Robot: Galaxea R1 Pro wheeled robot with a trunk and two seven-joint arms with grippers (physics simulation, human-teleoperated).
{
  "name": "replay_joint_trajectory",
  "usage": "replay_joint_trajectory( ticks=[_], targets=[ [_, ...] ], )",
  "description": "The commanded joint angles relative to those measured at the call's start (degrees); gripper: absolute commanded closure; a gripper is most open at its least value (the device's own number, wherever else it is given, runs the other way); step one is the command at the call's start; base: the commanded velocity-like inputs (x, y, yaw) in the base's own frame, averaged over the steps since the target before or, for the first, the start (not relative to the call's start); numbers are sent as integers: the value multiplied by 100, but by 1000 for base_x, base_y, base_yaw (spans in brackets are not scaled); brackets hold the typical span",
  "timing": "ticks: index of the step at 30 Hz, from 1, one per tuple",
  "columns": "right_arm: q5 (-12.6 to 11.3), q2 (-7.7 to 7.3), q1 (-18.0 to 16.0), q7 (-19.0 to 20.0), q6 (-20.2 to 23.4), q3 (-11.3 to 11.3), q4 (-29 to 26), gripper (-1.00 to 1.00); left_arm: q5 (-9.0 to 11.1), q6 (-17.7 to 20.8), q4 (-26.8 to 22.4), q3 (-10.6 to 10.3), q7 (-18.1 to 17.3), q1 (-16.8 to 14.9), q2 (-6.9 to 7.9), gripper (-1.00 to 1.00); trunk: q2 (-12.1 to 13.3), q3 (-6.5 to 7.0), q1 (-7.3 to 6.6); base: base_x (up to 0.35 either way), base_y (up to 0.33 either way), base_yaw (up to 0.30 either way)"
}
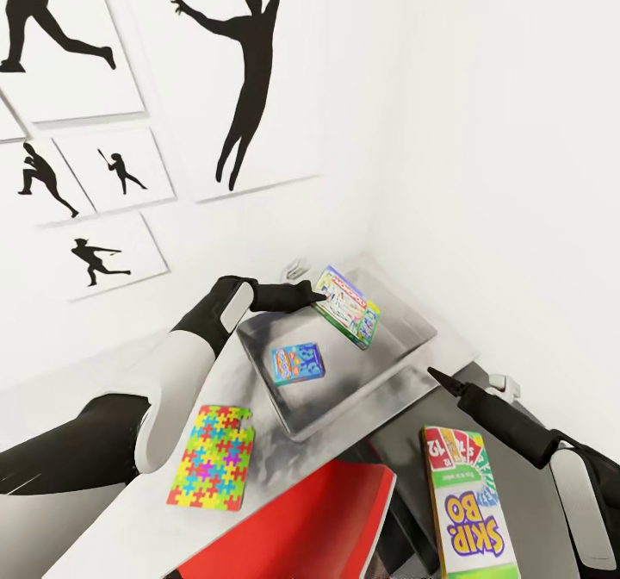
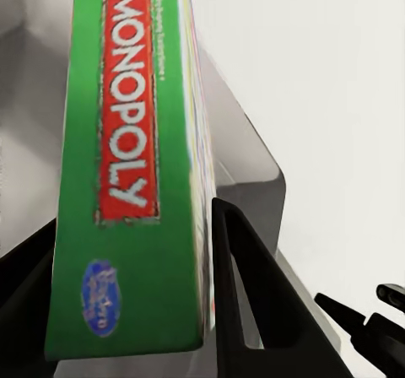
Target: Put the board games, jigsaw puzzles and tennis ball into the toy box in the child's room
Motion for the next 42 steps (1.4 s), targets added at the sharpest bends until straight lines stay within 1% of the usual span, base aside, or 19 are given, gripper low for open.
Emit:
replay_joint_trajectory(
  ticks=[1, 5, 6, 7, 8, 11, 13, 18, 29, 42],
  targets=[
    [-12, -1, -5, 22, 42, -9, -3, -100, 26, 33, -3, -6, 3, -5, 0, 100, -11, -19, 3, 0, 0, 0],
    [-24, -7, -5, 142, 47, -10, -3, -100, 30, 27, -3, -11, 0, -5, 0, 100, -11, -57, 3, 0, 0, 0],
    [-26, -30, -5, 243, 49, -10, -3, -100, 30, 27, -3, -12, 0, -5, 0, 100, -11, -66, 3, 0, 0, 0],
    [-25, -113, -4, 440, 49, -10, -3, -100, 32, 26, -6, -12, -1, -5, 0, 100, -11, -76, 3, 0, 0, 0],
    [-27, -176, -3, 556, 49, -10, -3, -100, 33, 26, -8, -12, -1, -5, 0, 100, -11, -85, 3, 0, 0, 0],
    [-36, -295, -5, 753, 49, -10, 11, -100, 34, 25, -10, -13, -1, -5, 0, 100, -11, -113, 3, 0, 0, 0],
    [-40, -331, -4, 821, 49, -10, 18, -100, 34, 25, -11, -13, -1, -5, 0, 100, -11, -132, 3, 0, 0, 0],
    [-42, -355, -4, 862, 53, -10, 21, -100, 35, 25, -12, -13, -1, -5, 0, 100, -11, -178, 3, 0, 0, 0],
    [-42, -360, -4, 868, 49, -10, 22, -100, 35, 17, -18, -13, -1, -5, 0, 100, -11, -281, 3, 0, 0, 0],
    [-42, -360, 0, 870, 49, -14, 27, -100, 35, 75, -326, -18, -4, -5, 0, 100, -11, -403, 3, 0, 0, 0]
  ],
)
